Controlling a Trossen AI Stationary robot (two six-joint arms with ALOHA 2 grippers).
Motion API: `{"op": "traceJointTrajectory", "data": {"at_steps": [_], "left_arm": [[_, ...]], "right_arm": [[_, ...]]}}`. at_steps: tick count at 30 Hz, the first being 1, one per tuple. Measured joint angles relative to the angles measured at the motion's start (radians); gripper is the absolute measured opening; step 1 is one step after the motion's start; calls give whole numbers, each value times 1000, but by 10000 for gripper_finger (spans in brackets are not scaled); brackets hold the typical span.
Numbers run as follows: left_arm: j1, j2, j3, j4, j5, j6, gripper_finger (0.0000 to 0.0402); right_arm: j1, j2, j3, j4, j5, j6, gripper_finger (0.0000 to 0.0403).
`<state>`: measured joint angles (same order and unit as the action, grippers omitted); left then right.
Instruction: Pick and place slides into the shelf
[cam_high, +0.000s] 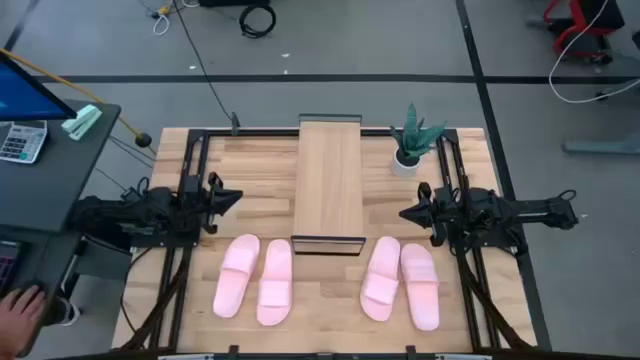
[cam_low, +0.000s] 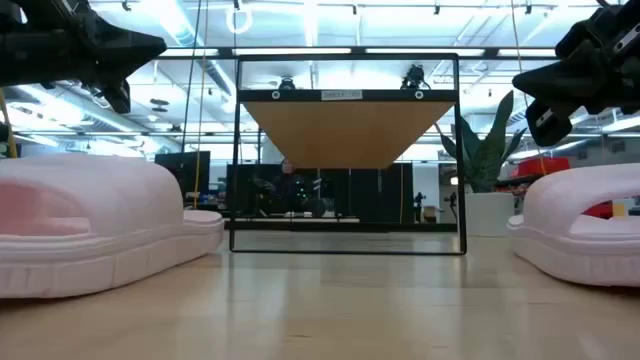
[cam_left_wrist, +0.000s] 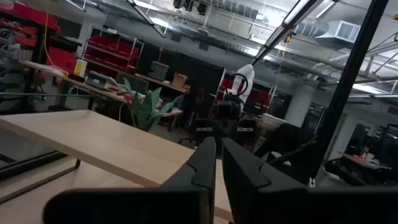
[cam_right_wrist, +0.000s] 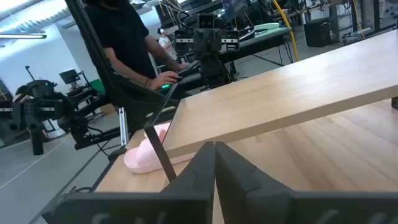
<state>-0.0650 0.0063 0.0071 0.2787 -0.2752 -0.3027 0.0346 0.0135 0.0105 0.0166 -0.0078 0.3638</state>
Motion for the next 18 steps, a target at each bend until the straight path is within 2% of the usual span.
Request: {"op": "traceJointTrajectory", "data": {"at_steps": [18], "left_arm": [[0,0,0,0,0,0,36]], "right_arm": [[0,0,0,0,0,0,18]]}}
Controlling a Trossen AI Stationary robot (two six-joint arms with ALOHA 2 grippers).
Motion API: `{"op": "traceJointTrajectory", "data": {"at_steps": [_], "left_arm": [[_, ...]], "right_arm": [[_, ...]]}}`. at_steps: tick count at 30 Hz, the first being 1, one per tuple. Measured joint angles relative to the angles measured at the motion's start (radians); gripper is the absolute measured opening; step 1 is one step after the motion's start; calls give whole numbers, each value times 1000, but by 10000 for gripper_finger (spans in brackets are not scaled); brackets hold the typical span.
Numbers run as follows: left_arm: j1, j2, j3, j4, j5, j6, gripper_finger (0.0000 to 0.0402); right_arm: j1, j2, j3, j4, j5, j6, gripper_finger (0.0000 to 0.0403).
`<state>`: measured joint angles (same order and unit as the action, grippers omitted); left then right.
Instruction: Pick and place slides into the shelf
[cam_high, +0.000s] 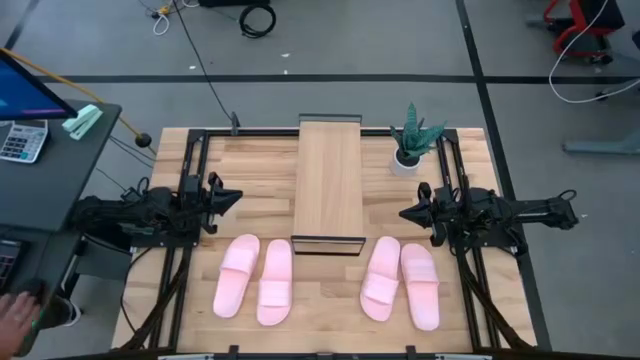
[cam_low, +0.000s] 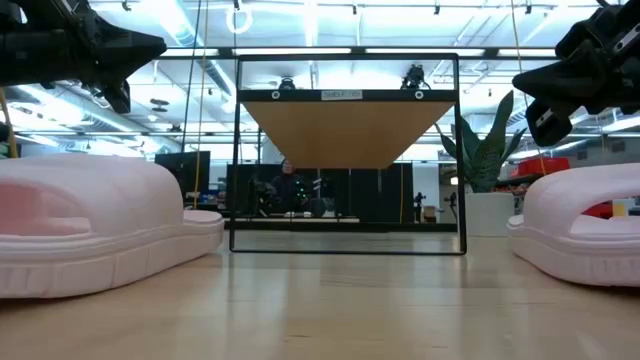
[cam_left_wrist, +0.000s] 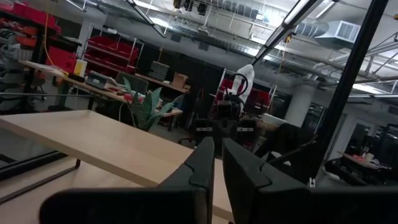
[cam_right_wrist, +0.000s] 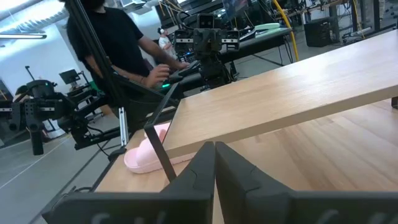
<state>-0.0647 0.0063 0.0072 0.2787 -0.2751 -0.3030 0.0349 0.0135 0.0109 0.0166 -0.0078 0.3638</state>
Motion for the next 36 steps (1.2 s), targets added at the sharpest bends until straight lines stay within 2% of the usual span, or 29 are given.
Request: {"op": "traceJointTrajectory", "data": {"at_steps": [8,20,36], "left_arm": [[0,0,0,0,0,0,25],[0,0,0,0,0,0,39],[0,0,0,0,0,0,30]], "right_arm": [[0,0,0,0,0,0,18],[0,0,0,0,0,0,18],[0,0,0,0,0,0,18]]}}
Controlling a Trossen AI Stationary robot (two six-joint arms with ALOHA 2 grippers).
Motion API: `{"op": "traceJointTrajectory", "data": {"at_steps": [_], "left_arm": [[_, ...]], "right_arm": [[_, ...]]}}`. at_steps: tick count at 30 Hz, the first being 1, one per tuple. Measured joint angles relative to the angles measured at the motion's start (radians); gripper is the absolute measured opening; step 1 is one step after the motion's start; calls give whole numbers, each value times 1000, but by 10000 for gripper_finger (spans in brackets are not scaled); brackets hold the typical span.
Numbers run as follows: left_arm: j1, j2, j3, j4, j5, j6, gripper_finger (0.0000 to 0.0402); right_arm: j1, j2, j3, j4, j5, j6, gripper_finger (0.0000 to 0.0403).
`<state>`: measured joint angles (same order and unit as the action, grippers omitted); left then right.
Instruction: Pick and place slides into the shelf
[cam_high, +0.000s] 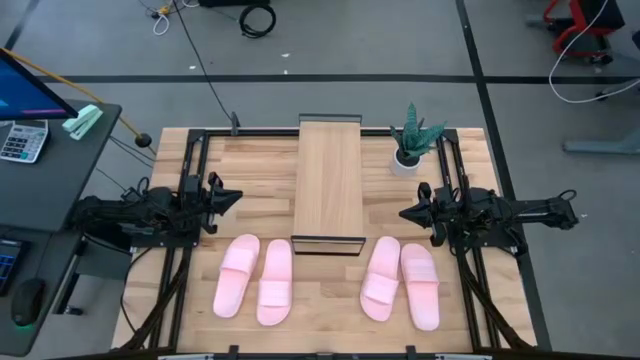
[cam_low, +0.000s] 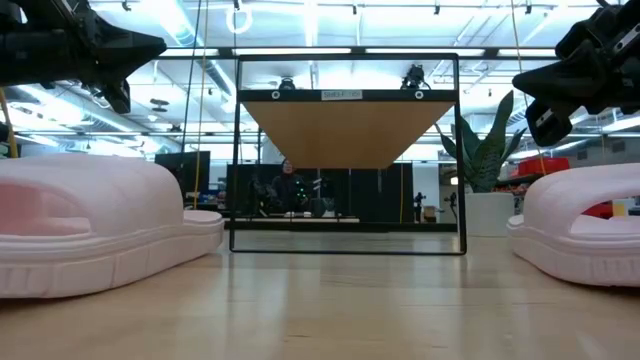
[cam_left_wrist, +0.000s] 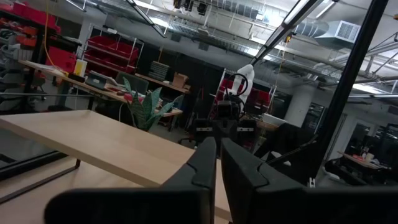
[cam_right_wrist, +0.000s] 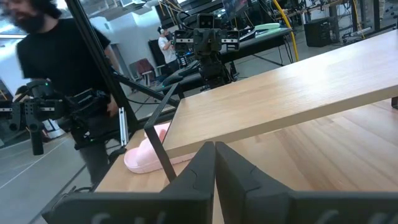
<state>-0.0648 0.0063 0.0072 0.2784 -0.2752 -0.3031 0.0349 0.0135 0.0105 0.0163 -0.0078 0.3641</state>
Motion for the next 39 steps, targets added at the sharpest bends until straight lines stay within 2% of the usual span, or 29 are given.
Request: {"op": "traceJointTrajectory", "data": {"at_steps": [8,20,30,39], "left_arm": [[0,0,0,0,0,0,38],[0,0,0,0,0,0,26],[0,0,0,0,0,0,38],[0,0,0,0,0,0,27]], "right_arm": [[0,0,0,0,0,0,18],[0,0,0,0,0,0,18],[0,0,0,0,0,0,18],[0,0,0,0,0,0,18]]}}
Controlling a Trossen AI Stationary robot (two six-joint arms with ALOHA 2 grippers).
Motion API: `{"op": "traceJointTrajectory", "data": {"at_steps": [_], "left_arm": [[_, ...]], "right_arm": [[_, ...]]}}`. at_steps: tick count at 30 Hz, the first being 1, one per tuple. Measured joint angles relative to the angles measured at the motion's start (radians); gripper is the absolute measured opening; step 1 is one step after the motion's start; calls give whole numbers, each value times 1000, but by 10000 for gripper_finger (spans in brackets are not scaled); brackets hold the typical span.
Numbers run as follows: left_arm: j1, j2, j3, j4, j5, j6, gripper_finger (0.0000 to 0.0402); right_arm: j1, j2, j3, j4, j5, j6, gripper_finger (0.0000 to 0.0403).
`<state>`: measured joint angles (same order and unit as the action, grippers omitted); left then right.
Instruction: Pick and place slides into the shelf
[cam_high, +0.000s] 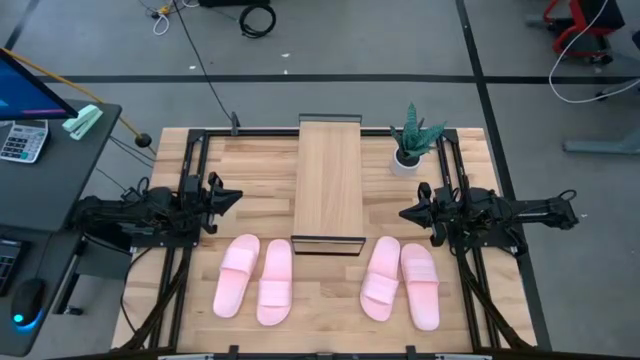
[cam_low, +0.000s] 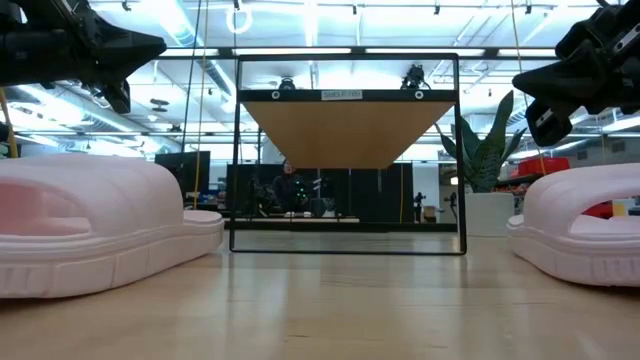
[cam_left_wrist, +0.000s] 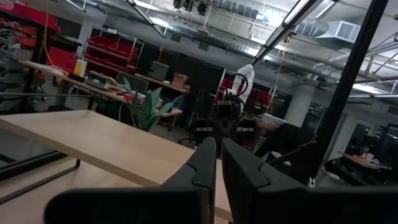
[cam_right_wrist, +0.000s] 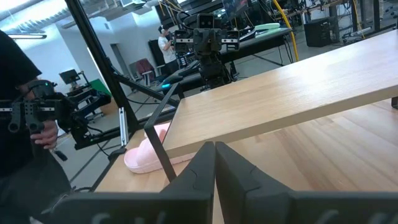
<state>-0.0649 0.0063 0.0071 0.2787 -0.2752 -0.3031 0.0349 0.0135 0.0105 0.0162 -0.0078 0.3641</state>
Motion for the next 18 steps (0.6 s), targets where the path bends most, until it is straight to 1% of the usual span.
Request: {"op": "traceJointTrajectory", "data": {"at_steps": [4,14,18], "left_arm": [[0,0,0,0,0,0,26],[0,0,0,0,0,-1,35],[0,0,0,0,0,-38,31]], "right_arm": [[0,0,0,0,0,0,18],[0,0,0,0,0,0,18],[0,0,0,0,0,0,18]]}}
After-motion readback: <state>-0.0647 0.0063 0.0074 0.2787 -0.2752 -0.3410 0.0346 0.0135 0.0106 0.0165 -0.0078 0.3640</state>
